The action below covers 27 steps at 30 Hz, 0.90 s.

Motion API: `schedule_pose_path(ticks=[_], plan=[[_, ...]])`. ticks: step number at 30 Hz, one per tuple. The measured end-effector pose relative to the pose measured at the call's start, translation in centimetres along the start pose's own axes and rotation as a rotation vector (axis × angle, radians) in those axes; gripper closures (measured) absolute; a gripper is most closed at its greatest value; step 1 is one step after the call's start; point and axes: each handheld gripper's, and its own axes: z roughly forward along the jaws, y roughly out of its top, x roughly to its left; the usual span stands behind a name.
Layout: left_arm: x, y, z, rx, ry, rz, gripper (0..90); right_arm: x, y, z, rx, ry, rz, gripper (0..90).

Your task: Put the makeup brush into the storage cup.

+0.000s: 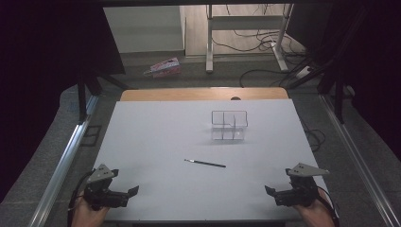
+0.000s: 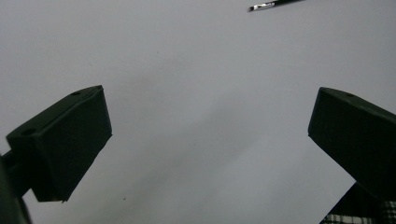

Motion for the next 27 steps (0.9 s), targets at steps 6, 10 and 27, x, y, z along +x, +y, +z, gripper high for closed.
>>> schedule_pose_path(ticks=[6,10,27], plan=[[-0.37,-0.24,-0.15,-0.013,0.012,0.019,0.0,0.21,0.1,0.18,0.012,-0.007,-0.043,0.0],[-0.07,-0.34,-0.14,-0.039,0.003,0.012,0.0,0.32,0.02,0.48,0.035,-0.007,-0.082,0.0],[-0.37,-0.19,0.06,-0.034,0.029,0.051,0.0,-0.02,0.26,0.34,0.038,-0.024,-0.095,0.0]])
